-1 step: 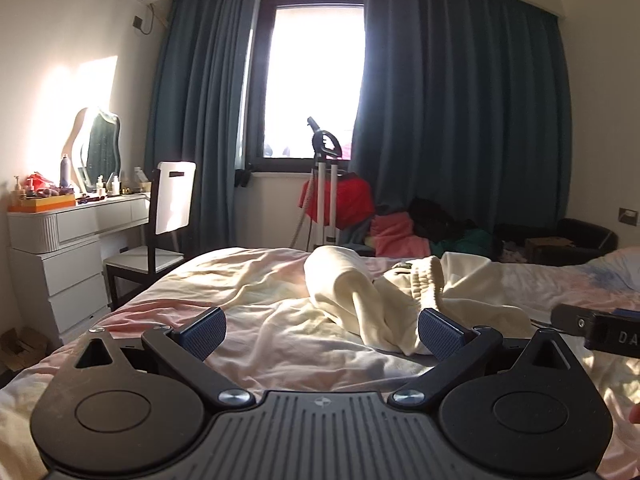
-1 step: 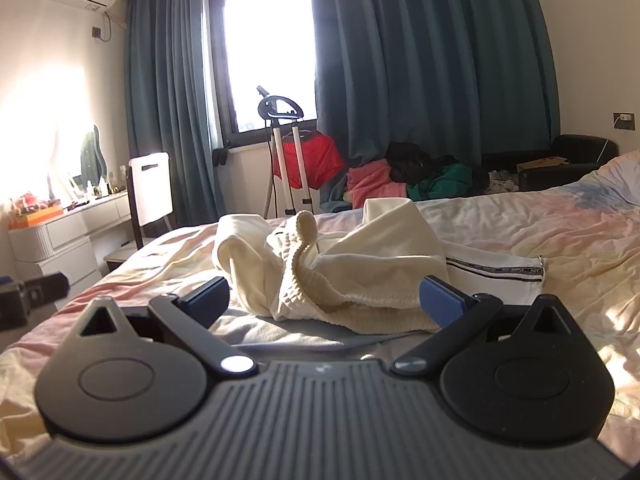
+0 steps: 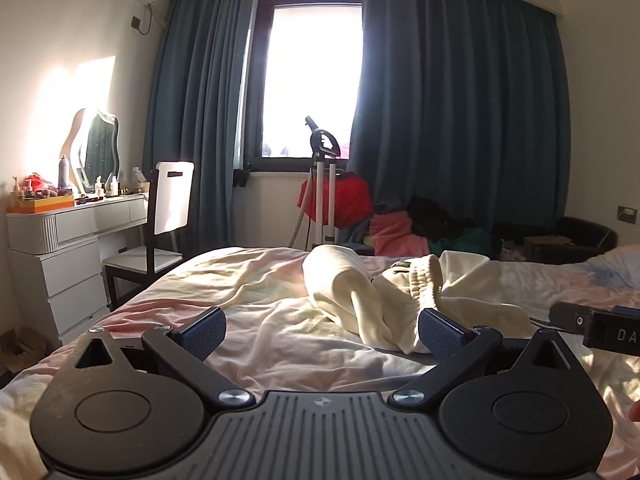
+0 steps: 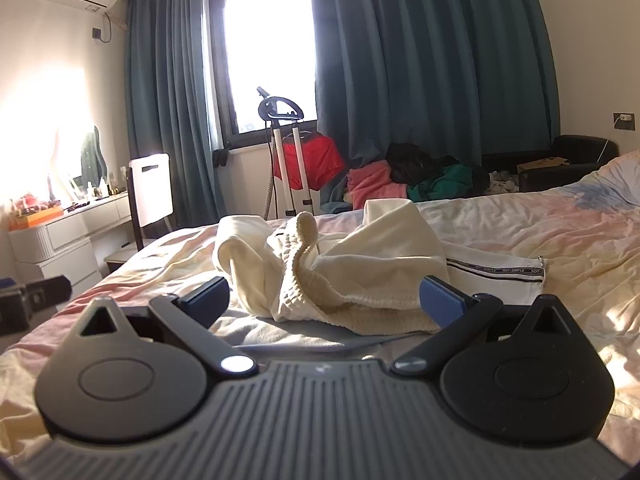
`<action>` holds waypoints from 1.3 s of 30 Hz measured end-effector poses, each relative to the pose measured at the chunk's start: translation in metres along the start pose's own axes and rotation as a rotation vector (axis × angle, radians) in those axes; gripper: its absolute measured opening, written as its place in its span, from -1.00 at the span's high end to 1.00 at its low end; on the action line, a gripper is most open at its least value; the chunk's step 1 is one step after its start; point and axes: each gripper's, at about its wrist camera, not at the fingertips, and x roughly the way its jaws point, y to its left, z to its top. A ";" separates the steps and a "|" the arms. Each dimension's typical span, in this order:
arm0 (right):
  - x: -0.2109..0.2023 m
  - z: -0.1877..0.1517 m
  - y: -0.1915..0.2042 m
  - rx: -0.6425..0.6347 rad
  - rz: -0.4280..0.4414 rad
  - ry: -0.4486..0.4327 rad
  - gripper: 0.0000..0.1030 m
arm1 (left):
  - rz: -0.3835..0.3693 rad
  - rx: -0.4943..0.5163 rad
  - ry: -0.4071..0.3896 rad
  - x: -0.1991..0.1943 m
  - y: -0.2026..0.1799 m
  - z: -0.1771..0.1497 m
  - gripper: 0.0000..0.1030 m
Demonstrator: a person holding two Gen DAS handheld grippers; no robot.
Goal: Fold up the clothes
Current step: 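Move both grippers toward the cream garment lying on the bed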
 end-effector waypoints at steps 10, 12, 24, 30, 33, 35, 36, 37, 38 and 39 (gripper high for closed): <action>0.002 0.005 -0.002 0.002 0.039 0.023 -1.00 | -0.031 -0.004 0.035 0.011 -0.005 -0.004 -1.00; 0.001 0.007 0.000 0.019 0.041 0.017 -1.00 | -0.056 -0.009 0.017 0.008 -0.003 -0.005 -1.00; -0.018 0.029 0.015 0.072 0.024 -0.010 -0.91 | -0.058 -0.080 0.009 0.004 0.007 0.008 -1.00; -0.027 0.039 0.018 0.116 0.035 -0.054 -0.15 | -0.058 -0.081 0.009 0.002 0.007 0.008 -1.00; -0.025 0.036 0.014 0.121 0.046 -0.075 0.01 | -0.058 -0.082 0.009 0.001 0.007 0.007 -1.00; -0.020 0.030 0.008 0.123 0.055 -0.075 0.18 | -0.068 -0.082 0.014 0.002 0.007 0.003 -1.00; -0.016 0.028 0.005 0.119 0.056 -0.072 0.22 | -0.073 -0.081 0.016 0.003 0.007 0.002 -1.00; -0.013 0.024 0.002 0.109 0.050 -0.072 0.26 | -0.079 -0.078 0.016 0.003 0.006 0.000 -1.00; -0.011 0.021 -0.002 0.105 0.042 -0.072 0.31 | -0.084 -0.077 0.016 0.004 0.006 -0.001 -1.00; -0.009 0.018 -0.005 0.100 0.035 -0.072 0.33 | -0.089 -0.078 0.015 0.005 0.006 -0.001 -1.00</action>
